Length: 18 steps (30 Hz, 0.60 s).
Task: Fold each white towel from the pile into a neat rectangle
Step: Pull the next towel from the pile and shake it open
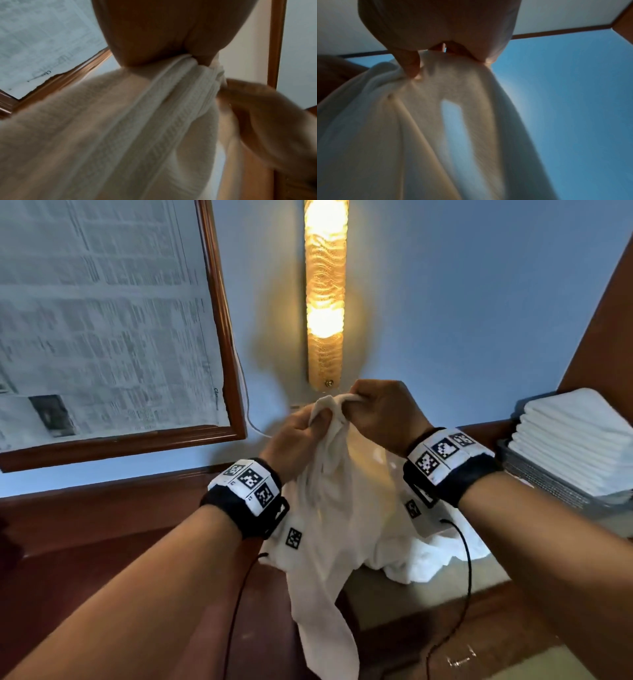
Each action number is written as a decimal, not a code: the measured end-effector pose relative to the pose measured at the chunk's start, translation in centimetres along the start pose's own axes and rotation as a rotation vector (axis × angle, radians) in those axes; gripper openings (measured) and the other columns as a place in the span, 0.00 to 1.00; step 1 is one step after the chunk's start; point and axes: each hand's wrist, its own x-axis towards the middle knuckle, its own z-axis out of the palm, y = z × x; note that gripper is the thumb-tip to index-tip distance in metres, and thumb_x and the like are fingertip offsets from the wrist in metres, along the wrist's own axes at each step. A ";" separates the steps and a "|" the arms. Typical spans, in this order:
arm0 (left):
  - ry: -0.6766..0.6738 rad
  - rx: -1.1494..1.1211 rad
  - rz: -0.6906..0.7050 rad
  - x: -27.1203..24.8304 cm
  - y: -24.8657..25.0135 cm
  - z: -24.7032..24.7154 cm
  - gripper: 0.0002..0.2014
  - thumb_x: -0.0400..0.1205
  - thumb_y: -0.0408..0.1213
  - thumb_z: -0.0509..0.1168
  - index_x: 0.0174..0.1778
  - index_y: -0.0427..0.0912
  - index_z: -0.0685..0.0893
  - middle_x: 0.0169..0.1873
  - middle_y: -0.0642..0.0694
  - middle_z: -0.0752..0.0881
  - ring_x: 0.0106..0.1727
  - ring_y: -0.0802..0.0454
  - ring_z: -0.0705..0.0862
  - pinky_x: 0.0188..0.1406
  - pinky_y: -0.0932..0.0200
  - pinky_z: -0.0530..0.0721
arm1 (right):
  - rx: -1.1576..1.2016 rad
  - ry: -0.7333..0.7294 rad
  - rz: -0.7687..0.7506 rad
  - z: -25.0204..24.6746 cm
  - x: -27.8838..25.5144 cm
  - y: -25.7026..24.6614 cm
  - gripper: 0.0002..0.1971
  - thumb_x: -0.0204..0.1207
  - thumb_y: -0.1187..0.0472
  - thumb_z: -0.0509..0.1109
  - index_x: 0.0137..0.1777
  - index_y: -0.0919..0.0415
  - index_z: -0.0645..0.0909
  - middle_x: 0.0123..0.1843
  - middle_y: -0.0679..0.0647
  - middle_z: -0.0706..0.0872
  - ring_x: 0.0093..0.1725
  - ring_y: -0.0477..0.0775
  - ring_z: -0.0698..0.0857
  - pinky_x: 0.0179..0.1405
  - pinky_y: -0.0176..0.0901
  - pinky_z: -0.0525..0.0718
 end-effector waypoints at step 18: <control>0.030 -0.180 -0.187 -13.6 3.1 -7.9 0.19 0.90 0.50 0.58 0.51 0.37 0.85 0.39 0.42 0.87 0.41 0.47 0.85 0.46 0.51 0.84 | 0.188 0.049 0.465 1.4 -11.9 -6.2 0.14 0.75 0.74 0.63 0.46 0.59 0.88 0.46 0.53 0.89 0.51 0.54 0.85 0.52 0.41 0.80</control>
